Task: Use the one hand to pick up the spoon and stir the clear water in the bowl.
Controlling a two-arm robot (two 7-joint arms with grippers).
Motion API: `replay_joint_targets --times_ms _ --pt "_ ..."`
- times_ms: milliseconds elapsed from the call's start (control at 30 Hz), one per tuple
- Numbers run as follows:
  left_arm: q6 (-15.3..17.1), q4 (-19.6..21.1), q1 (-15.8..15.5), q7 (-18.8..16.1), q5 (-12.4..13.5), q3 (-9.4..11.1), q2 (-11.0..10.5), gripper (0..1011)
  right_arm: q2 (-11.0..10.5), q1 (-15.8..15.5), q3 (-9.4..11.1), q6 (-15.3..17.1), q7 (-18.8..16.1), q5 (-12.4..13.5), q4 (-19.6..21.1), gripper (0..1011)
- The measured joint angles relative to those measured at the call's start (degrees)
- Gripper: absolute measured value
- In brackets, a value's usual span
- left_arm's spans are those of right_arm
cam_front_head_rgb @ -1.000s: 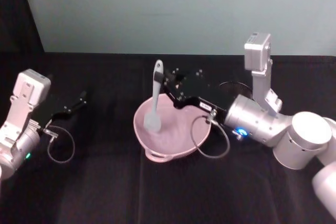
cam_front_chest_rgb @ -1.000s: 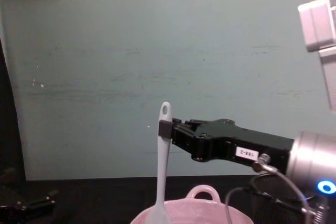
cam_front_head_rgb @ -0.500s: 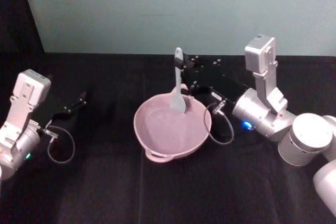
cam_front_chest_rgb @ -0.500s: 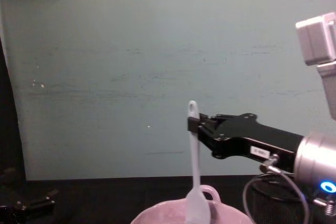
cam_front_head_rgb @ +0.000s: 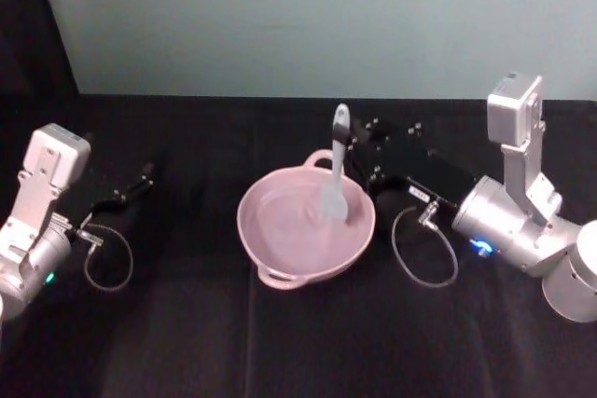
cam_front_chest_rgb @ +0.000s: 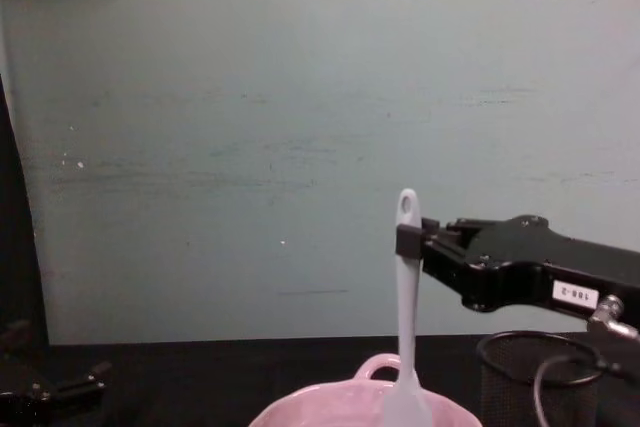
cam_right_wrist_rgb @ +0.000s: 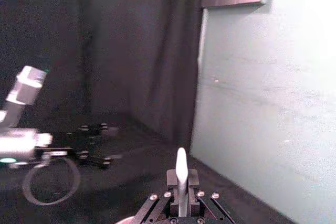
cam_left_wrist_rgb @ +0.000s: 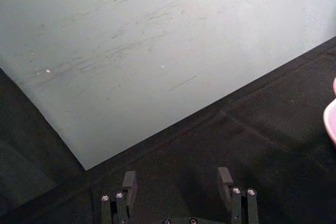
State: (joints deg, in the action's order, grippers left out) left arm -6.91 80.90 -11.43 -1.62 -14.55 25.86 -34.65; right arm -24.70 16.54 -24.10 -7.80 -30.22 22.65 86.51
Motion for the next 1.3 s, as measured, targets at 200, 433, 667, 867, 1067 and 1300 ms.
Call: replay_joint_targets --times_ms 200,433,667,867,1067,1300 --pt "0.00 0.00 0.00 0.00 0.00 0.00 0.00 1011 -0.28 -2.30 -0.81 1.84 -2.23 2.91 2.49 109" --pt "0.00 0.00 0.00 0.00 0.00 0.00 0.00 1011 1.74 -1.58 -2.61 0.52 -2.94 3.23 0.73 109" --pt "0.00 0.00 0.00 0.00 0.00 0.00 0.00 1011 5.60 0.90 -3.91 -1.88 -1.44 1.81 -3.88 109" --pt "0.00 0.00 0.00 0.00 0.00 0.00 0.00 1011 8.23 3.10 -3.60 -4.48 1.29 -1.26 -8.21 108" --pt "0.00 0.00 0.00 0.00 0.00 0.00 0.00 1011 9.12 4.10 -2.35 -5.17 3.52 -3.51 -10.30 109" --pt "0.00 0.00 0.00 0.00 0.00 0.00 0.00 1011 8.70 4.04 -0.52 -4.44 4.32 -4.56 -10.04 109"
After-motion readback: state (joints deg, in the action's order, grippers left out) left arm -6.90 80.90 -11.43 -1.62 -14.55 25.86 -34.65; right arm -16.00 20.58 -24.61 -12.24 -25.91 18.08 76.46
